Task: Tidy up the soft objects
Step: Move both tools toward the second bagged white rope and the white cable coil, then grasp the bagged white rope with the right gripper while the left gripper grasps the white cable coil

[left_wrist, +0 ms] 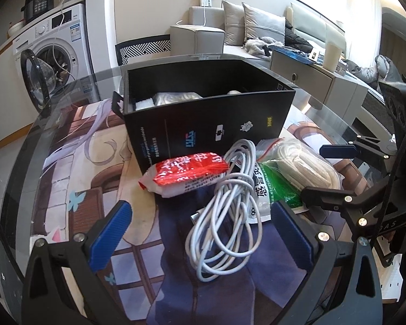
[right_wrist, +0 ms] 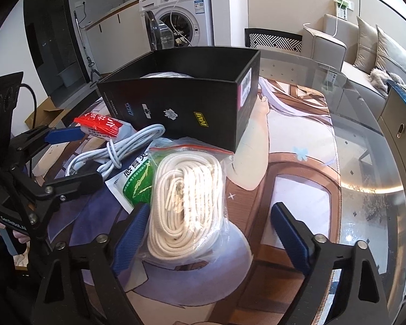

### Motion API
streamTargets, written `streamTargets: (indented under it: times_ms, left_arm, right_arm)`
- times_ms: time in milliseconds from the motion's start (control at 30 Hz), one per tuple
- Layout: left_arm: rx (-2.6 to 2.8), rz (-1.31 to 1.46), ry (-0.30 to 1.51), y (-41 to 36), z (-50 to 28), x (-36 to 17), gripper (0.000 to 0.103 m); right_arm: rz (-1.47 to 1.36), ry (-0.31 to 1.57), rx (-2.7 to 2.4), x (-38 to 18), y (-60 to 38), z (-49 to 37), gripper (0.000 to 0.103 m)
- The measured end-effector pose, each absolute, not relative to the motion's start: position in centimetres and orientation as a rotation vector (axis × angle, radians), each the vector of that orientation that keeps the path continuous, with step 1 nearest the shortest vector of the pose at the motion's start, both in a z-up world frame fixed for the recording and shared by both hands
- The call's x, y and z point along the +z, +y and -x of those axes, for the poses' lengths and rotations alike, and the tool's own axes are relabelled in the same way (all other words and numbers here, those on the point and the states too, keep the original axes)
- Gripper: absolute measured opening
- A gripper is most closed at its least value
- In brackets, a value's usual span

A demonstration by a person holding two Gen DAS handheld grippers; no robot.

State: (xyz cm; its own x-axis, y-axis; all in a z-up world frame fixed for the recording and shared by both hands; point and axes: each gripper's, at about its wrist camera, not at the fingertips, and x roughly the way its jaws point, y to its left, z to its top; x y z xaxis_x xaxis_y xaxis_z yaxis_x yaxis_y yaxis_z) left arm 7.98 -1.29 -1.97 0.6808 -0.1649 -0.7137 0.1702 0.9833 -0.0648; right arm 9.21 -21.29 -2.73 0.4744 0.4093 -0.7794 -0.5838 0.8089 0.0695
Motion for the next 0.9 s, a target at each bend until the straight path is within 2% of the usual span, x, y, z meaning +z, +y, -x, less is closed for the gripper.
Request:
streamTargets:
  times_ms: [233,367,500,667,800,900]
  left_arm:
    - [-0.216,-0.015,0.810,-2.0,-8.1,-2.1,0.101]
    - [-0.238,-0.001,0.825,-2.2,-8.2,-2.2,0.091]
    - [-0.255,0.007,0.834,-2.4,-8.2,-2.3,0.080]
    - [-0.282,0.035,0.849,-2.6,-8.5,-2.5,0.059]
    - [-0.285,0.042,0.848,-2.7,-8.6,-2.5,0.051]
    - [-0.282,0.046,0.847,-2.7,-8.5,-2.5,0.049]
  right_arm:
    - [0.223,0.880,0.663,-2.4,-20.8,-8.8,0.060]
    - [0.214,0.878,0.688,-2.3,-20.7,-8.6,0.051]
    - [0.214,0.874,0.695,-2.4,-20.7,-8.6,0.048]
    - [0.215,0.872,0.698,-2.4,-20.7,-8.5,0.048]
    - [0.214,0.872,0.698,-2.4,-20.8,-8.5,0.048]
    - [0.211,0.871,0.697,-2.3,-20.8,-8.4,0.048]
